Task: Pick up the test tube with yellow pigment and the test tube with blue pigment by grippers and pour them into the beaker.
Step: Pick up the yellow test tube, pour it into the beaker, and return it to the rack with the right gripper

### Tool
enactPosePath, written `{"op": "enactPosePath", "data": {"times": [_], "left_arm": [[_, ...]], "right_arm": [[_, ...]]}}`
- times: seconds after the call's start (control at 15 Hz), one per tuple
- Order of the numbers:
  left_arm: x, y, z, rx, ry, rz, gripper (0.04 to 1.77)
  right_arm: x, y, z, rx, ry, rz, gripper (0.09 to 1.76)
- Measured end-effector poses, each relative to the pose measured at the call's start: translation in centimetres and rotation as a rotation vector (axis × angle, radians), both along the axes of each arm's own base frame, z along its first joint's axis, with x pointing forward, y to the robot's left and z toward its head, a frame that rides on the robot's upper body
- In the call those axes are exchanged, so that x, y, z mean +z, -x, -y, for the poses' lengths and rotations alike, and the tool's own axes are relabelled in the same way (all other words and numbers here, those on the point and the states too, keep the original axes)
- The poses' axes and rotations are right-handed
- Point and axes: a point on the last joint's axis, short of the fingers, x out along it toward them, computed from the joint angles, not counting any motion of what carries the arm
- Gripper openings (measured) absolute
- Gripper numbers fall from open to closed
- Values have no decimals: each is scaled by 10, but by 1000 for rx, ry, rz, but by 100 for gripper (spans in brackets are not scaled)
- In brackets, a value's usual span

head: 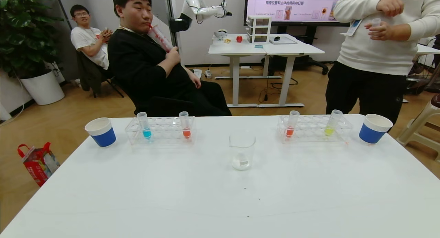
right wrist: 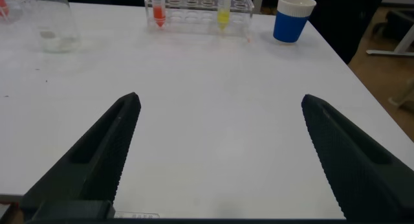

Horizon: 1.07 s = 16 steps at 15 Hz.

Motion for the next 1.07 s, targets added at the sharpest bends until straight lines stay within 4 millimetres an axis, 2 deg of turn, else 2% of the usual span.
{"op": "enactPosePath", "data": {"times": [0.27, 0.47, 0.67, 0.87, 1.07], "left_arm": [[0, 0, 0, 0, 0, 0, 175], [0, 0, 0, 0, 0, 0, 175], [0, 0, 0, 0, 0, 0, 175], [0, 0, 0, 0, 0, 0, 175], [0, 0, 0, 0, 0, 0, 175]], "right_arm": [[3, 1, 0, -2, 1, 5, 174], [22, 5, 0, 8, -1, 51, 174], [52, 2, 0, 16, -27, 70, 174], [83, -15, 0, 27, -36, 95, 174], [106, -47, -1, 27, -44, 85, 174]]}}
